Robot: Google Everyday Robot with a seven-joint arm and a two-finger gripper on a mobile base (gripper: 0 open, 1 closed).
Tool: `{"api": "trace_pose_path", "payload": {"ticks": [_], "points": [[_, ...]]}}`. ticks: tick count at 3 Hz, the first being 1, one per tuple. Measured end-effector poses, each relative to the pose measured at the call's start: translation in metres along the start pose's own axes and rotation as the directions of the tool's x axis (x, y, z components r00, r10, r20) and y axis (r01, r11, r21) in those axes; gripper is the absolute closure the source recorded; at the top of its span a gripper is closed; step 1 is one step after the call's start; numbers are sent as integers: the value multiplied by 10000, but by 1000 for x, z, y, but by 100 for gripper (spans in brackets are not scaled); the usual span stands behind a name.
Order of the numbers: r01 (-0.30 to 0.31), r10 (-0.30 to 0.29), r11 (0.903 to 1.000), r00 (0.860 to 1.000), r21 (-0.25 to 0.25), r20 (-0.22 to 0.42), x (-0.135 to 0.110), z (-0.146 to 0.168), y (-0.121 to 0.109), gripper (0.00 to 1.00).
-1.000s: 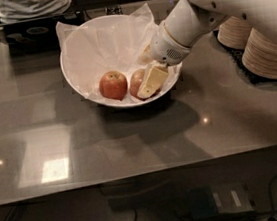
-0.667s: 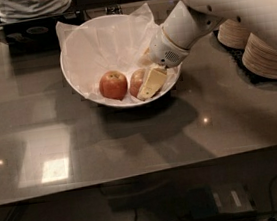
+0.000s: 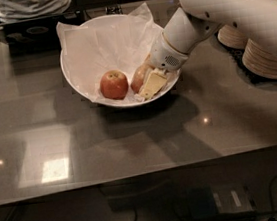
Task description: Pick apple from white bowl
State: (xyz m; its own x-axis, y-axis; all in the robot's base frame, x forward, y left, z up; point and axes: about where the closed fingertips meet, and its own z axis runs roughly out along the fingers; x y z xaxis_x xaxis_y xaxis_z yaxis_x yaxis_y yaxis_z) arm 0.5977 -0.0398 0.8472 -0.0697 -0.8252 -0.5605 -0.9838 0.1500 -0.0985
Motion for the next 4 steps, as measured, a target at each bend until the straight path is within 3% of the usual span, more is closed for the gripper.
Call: {"api": "trace_pose_path", "payload": {"ticks": [2, 3, 4], "points": [[0, 0, 10000, 10000, -1, 0, 0, 0, 0, 97], [-13, 18, 9999, 9992, -121, 411, -4, -5, 1, 100], [234, -216, 9997, 9877, -95, 1550, -25, -38, -2, 100]]}}
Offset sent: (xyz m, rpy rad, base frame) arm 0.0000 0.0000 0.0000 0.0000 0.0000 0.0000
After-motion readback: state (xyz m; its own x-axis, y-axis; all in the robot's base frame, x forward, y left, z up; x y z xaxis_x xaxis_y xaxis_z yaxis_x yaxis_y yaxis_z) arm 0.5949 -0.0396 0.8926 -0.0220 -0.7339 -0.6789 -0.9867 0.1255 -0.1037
